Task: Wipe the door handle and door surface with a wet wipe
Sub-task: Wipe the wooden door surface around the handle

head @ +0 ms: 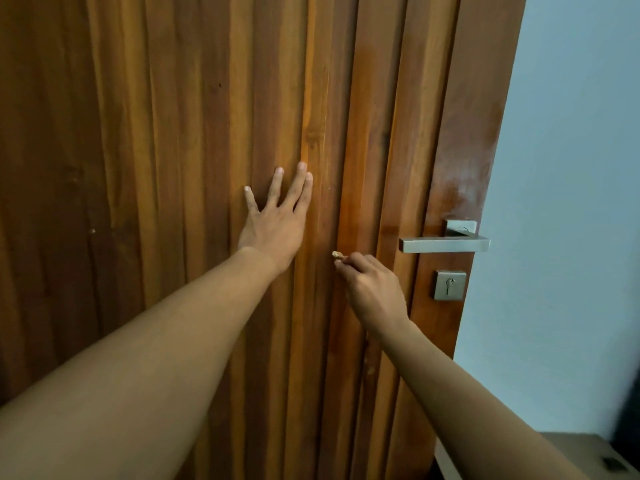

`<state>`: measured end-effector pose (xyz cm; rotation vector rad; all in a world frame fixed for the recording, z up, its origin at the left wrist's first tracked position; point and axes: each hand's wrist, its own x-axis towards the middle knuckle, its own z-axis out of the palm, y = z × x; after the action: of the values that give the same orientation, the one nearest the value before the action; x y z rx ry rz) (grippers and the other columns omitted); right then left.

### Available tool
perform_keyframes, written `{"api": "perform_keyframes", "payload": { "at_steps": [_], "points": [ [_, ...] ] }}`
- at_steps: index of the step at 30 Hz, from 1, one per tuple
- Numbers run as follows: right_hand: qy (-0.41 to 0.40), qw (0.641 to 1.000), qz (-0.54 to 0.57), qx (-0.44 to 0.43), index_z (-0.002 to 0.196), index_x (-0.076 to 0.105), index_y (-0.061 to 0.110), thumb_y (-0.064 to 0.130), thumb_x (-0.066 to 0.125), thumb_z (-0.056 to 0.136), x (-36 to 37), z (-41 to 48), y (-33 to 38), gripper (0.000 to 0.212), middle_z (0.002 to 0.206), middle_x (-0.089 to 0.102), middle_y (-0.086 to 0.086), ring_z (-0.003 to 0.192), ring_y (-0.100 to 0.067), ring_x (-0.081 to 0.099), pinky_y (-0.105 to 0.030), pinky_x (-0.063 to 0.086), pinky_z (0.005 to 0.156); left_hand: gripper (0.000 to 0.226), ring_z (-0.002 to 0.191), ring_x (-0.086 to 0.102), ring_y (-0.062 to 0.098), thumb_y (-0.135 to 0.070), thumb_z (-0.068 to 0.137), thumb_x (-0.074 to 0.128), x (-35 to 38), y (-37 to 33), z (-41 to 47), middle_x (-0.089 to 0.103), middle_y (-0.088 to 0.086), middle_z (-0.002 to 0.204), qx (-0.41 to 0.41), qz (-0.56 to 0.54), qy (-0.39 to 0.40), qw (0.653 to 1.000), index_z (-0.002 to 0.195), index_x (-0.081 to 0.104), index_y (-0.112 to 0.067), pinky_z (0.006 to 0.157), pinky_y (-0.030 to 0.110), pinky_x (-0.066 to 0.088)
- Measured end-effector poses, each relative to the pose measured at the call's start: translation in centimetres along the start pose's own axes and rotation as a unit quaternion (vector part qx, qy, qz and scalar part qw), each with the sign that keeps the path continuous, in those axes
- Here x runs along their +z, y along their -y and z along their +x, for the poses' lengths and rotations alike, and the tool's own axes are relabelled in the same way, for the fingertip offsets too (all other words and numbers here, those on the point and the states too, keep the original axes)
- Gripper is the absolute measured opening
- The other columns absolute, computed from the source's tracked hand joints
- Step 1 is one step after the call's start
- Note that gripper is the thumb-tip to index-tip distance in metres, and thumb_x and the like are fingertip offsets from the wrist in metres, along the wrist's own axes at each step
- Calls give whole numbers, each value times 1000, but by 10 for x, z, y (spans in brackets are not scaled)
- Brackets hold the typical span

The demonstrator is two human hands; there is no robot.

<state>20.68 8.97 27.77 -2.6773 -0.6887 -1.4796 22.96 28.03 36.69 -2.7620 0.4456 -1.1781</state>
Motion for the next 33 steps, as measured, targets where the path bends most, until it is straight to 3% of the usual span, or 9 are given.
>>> {"api": "perform_keyframes", "payload": {
  "at_steps": [4, 10, 14, 19, 22, 28, 33],
  "points": [
    [15, 1000, -14, -19, 126, 61, 8, 14, 62, 90, 3, -8, 3, 36, 111, 61, -4, 99, -20, 57, -31, 57, 72, 90, 148, -22, 35, -12, 100, 50, 2, 0, -2, -39, 2, 156, 1, 1, 0, 1000, 151, -24, -16, 114, 71, 12],
    [57, 996, -16, -66, 121, 65, 6, 12, 78, 77, 26, -59, 1, 46, 107, 64, -5, 96, -21, 62, -27, 58, 60, 94, 148, -21, 36, -12, 99, 53, 2, 0, -2, -40, 2, 155, 4, 9, -6, 1000, 151, -25, -15, 113, 71, 12],
    [91, 992, -18, -83, 123, 63, 6, 12, 75, 80, 26, -68, 3, 45, 108, 62, -5, 96, -21, 61, -27, 58, 61, 92, 148, -20, 36, -11, 99, 52, 2, 2, -1, -39, 3, 156, 4, 14, -11, 1000, 150, -24, -15, 113, 71, 13],
    [-8, 999, 39, 31, 129, 59, 14, 12, 69, 87, -5, -31, 1, 43, 109, 62, -4, 92, -15, 60, -23, 54, 74, 91, 148, -21, 36, -10, 99, 50, 1, 1, 1, -40, 3, 155, 5, 17, -12, 1000, 150, -25, -15, 114, 72, 11],
    [-26, 999, 22, 36, 127, 61, 12, 13, 68, 88, -11, -7, -1, 40, 110, 62, -4, 93, -16, 60, -23, 53, 74, 90, 148, -20, 36, -12, 100, 49, -2, 3, 3, -38, 3, 157, 5, 18, -15, 1000, 151, -24, -16, 113, 72, 10],
    [32, 999, -29, 13, 132, 55, 7, 13, 66, 87, 11, -38, 4, 46, 110, 59, -8, 93, -20, 56, -29, 56, 65, 85, 149, -19, 36, -14, 102, 45, 0, 2, 1, -36, 3, 158, 12, 14, -6, 1000, 150, -25, -15, 113, 72, 8],
    [74, 996, -50, -21, 128, 59, 4, 12, 79, 76, 25, -78, 13, 57, 104, 59, -9, 87, -23, 57, -27, 52, 51, 82, 148, -21, 36, -14, 103, 42, -3, 2, -1, -36, 3, 158, 15, -1, -2, 1000, 150, -25, -16, 113, 72, 7]
  ]
}}
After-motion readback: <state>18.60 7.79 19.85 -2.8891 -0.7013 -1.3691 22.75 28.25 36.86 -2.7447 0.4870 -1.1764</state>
